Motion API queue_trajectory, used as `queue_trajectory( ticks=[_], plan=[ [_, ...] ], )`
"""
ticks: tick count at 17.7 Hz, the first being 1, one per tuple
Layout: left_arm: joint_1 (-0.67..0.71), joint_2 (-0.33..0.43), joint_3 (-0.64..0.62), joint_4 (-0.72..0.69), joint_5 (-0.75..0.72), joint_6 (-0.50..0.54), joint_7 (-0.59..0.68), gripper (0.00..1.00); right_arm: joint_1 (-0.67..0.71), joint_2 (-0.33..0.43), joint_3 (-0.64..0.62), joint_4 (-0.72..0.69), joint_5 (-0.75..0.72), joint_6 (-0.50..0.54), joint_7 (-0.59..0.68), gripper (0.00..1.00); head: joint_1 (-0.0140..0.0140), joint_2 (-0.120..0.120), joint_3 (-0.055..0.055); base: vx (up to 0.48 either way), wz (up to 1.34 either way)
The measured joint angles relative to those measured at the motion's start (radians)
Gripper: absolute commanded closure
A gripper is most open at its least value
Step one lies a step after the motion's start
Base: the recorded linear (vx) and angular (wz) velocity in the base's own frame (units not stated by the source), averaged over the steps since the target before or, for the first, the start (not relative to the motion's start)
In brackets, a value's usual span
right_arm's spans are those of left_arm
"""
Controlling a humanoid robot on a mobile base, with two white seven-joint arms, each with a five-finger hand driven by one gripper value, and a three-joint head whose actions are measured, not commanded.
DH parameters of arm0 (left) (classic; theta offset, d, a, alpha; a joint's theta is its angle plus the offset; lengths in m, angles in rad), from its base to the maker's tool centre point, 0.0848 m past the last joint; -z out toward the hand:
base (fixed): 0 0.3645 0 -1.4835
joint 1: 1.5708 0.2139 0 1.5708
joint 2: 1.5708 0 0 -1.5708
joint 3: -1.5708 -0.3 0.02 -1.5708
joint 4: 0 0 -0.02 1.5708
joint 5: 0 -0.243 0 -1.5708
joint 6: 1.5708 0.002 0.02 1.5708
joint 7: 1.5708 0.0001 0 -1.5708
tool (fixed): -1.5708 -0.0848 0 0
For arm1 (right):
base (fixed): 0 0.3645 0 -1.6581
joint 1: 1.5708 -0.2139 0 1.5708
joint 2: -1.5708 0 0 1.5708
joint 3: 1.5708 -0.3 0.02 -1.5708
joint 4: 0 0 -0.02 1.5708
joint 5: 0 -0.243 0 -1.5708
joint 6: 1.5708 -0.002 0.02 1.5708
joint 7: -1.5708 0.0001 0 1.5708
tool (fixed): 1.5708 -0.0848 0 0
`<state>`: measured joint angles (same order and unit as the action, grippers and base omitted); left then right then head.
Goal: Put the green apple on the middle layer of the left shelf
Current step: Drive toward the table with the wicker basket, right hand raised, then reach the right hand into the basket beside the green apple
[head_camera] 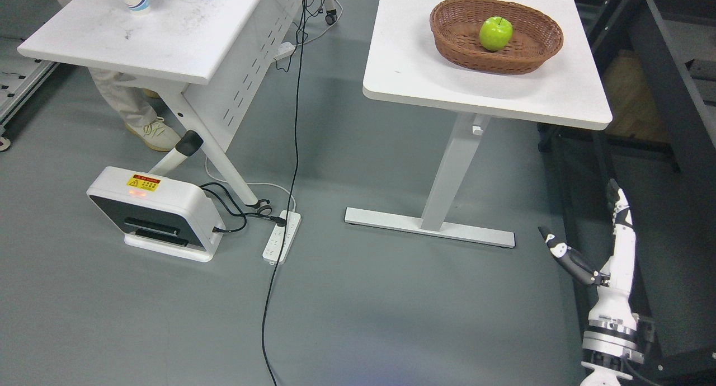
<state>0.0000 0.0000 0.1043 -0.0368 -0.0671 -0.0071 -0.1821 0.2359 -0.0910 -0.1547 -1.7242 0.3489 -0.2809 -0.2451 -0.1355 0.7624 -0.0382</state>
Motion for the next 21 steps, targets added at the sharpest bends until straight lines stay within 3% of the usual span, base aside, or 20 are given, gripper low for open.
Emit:
queue_trajectory(
  ticks=[10,21],
  plan=[
    [0.000,0.000,0.000,0.000,0.000,0.000,0.000,0.00,-0.008,0.007,-0.006,0.000,0.006,0.036,-0.002,0.00,0.0000,0.000,0.000,0.113,0.00],
    [0.000,0.000,0.000,0.000,0.000,0.000,0.000,0.00,-0.027,0.053,-0.006,0.000,0.006,-0.011,-0.006,0.00,0.0000,0.000,0.000,0.200,-0.01]
  ],
)
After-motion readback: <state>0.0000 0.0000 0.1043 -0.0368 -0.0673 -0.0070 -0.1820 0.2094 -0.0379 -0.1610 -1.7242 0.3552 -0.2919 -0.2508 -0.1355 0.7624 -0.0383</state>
